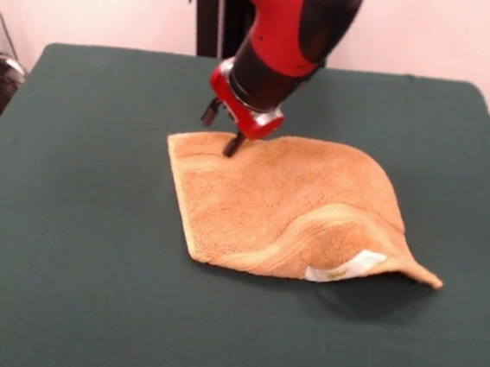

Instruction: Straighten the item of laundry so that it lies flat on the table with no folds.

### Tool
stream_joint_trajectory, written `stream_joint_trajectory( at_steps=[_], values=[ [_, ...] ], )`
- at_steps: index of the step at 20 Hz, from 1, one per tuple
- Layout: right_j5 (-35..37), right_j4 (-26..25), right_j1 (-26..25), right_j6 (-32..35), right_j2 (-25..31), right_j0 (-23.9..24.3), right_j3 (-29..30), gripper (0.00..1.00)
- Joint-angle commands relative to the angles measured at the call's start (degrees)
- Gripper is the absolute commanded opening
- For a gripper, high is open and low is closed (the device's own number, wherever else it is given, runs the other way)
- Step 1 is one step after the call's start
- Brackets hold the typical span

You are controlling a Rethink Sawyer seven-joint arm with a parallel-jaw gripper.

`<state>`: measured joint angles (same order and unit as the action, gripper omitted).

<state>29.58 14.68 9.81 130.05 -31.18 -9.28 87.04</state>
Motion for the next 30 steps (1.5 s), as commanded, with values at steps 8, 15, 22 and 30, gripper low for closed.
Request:
stream_joint_trajectory(
  at_steps=[8,15,22,30],
  values=[
    [-1.58,-2.84,-4.28,6.16,2.64,2.40,2.19,1.00],
    [-2.98,-4.59,-3.67,5.01,1.47,3.55,2.99,1.00],
    [-5.34,-7.04,-3.69,5.36,-0.20,4.38,3.28,1.00],
    [-7.08,-9.39,-3.54,5.37,0.10,6.20,3.28,1.00]
  ],
)
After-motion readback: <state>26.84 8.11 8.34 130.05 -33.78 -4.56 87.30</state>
